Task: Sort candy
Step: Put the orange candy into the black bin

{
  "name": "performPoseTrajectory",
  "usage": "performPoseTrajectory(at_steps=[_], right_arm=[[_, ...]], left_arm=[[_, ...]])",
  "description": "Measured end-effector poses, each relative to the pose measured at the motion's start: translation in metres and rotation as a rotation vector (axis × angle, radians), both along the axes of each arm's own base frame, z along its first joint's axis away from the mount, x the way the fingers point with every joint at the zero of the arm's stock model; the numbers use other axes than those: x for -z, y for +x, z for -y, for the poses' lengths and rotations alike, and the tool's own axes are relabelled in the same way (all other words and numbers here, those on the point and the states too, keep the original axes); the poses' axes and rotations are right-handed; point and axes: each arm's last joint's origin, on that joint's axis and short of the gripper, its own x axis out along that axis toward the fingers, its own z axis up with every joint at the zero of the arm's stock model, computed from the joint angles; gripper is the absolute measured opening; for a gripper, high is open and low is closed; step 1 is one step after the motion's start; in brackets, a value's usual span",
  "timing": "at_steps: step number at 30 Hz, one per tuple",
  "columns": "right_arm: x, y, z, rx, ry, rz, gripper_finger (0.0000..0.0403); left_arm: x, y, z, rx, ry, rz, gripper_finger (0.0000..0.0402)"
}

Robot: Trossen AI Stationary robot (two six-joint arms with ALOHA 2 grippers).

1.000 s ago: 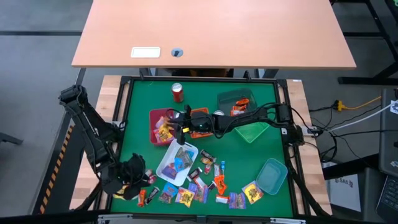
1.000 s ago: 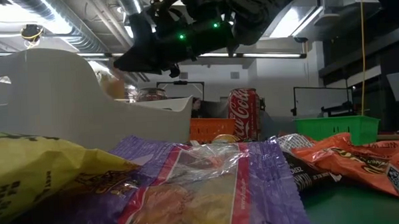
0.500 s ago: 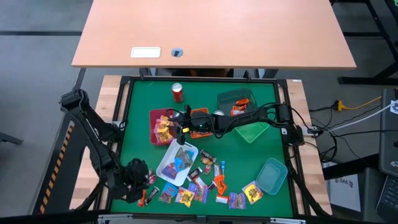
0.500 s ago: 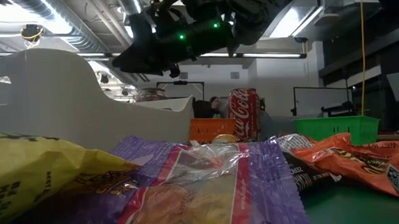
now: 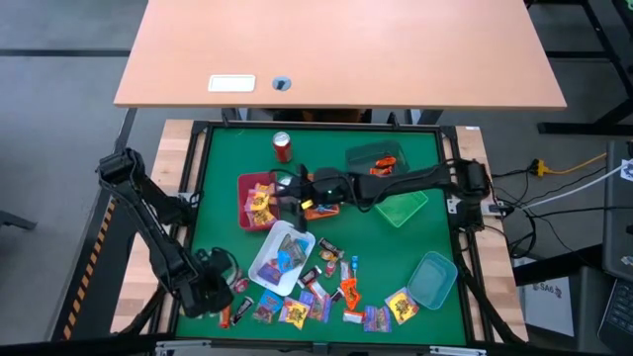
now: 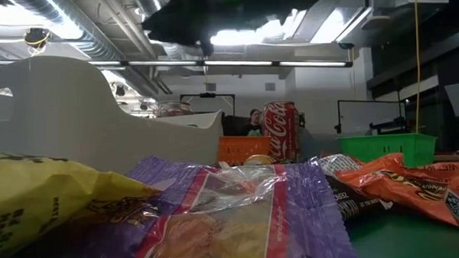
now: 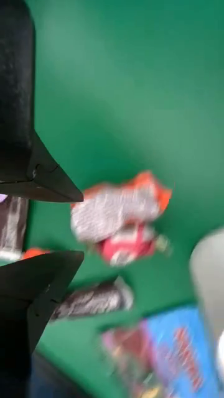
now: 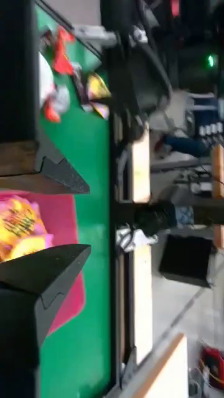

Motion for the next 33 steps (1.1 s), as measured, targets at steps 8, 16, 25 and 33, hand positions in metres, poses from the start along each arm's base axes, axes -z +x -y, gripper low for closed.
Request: performPoseTrajectory(at_steps=[8,16,25,33], right_arm=[[-0.013,-0.02,-0.034,-0.083,-0.007,-0.113,0.0138],[-0.007,-0.03,-0.075,-0.18,-0.021,-0.189,0.0138],[-0.005,-0.041,-0.113,-0.273,-0.034,-0.212,0.0138],[0.003,-0.053,-0.134,-0.328,-0.058,-0.308,0.0138]], left_arm=[[0.004,0.003,-0.002,-0.053,0.107,0.092,0.0125],[0.027,0.009,0.008,-0.046,0.135,0.041,0.0125],[0.048,0.012,0.012,-0.041,0.2,-0.002,0.0125],[0.05,0.011,0.013,-0.036,0.183,-0.039,0.0082]])
